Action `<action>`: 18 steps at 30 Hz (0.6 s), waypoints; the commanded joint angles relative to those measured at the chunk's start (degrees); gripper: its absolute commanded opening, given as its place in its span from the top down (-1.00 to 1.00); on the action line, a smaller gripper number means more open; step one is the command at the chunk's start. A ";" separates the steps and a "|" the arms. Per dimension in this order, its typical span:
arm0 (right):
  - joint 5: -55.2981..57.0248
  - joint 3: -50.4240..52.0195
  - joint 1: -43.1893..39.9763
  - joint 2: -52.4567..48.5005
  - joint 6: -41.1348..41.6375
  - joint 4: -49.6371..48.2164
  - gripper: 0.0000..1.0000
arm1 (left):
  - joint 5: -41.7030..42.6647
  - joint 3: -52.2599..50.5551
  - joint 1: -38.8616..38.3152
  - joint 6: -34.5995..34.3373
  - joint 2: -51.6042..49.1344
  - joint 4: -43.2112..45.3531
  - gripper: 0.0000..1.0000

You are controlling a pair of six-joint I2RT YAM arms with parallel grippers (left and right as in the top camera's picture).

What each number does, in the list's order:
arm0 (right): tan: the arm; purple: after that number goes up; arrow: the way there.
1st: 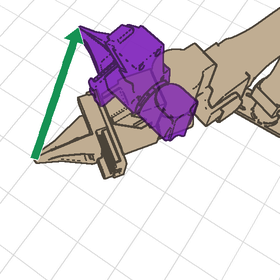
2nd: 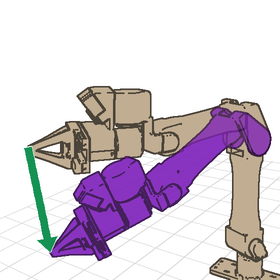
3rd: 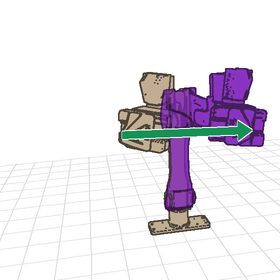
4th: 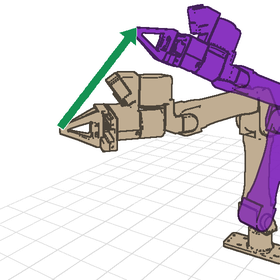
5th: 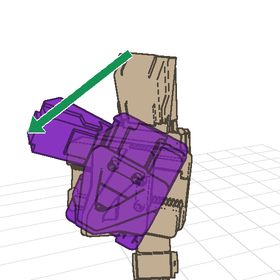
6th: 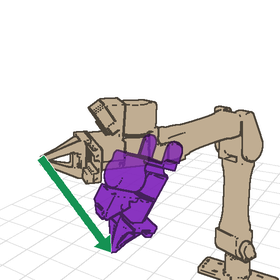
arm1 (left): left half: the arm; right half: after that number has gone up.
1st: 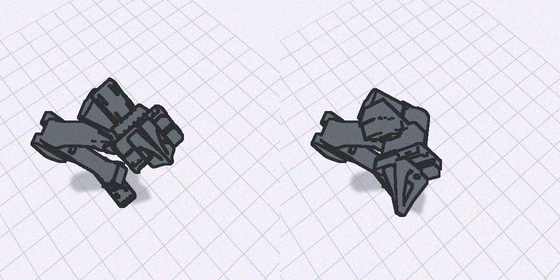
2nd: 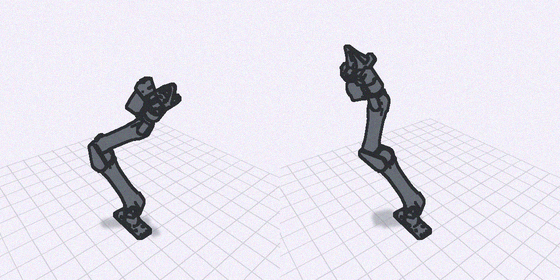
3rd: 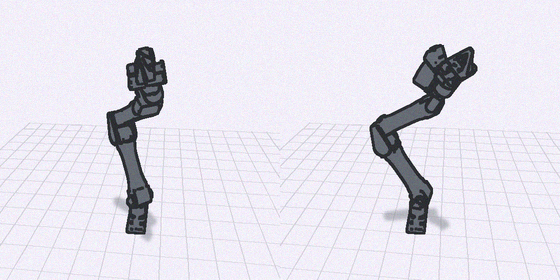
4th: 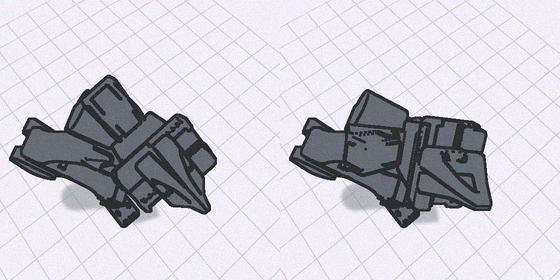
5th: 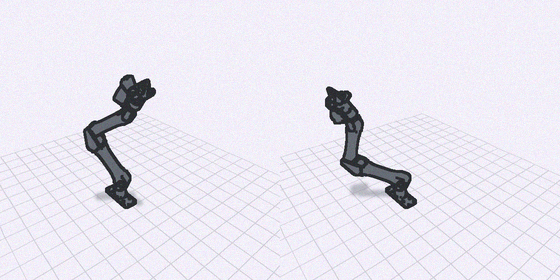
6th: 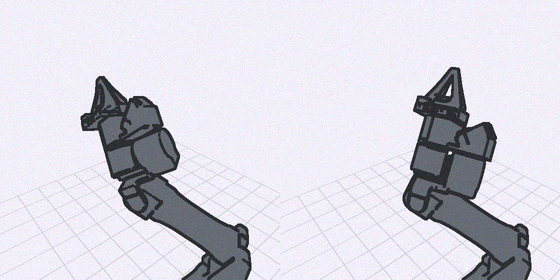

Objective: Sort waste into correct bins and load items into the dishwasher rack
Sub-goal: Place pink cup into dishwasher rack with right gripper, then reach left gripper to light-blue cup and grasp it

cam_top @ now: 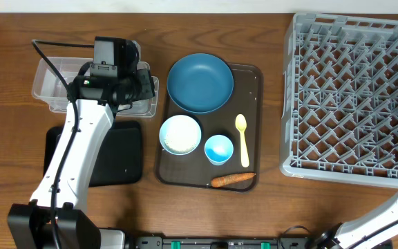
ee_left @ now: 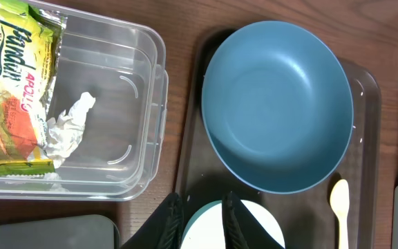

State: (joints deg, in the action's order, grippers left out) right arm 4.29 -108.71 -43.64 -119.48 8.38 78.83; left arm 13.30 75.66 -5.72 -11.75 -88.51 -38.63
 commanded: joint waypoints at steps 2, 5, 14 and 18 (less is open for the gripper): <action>-5.35 -1.09 -0.15 0.22 -2.19 0.31 -0.81 | -0.52 0.44 0.17 0.79 -0.33 -0.15 0.54; -10.80 -1.11 0.28 1.27 -4.63 -0.13 -0.78 | -0.50 0.44 0.17 0.79 -0.33 -0.15 0.43; -23.30 -1.14 6.75 9.75 -12.92 -4.68 -0.77 | 0.81 0.44 -0.17 0.79 -0.33 -1.66 0.29; -26.91 -1.11 11.91 12.44 -16.83 -5.18 -0.83 | 1.20 0.42 -2.34 0.81 -0.33 -2.56 0.23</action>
State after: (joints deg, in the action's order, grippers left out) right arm -16.88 -108.75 -35.27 -109.93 -3.44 73.67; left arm 13.56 75.66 -6.42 -11.70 -88.51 -40.64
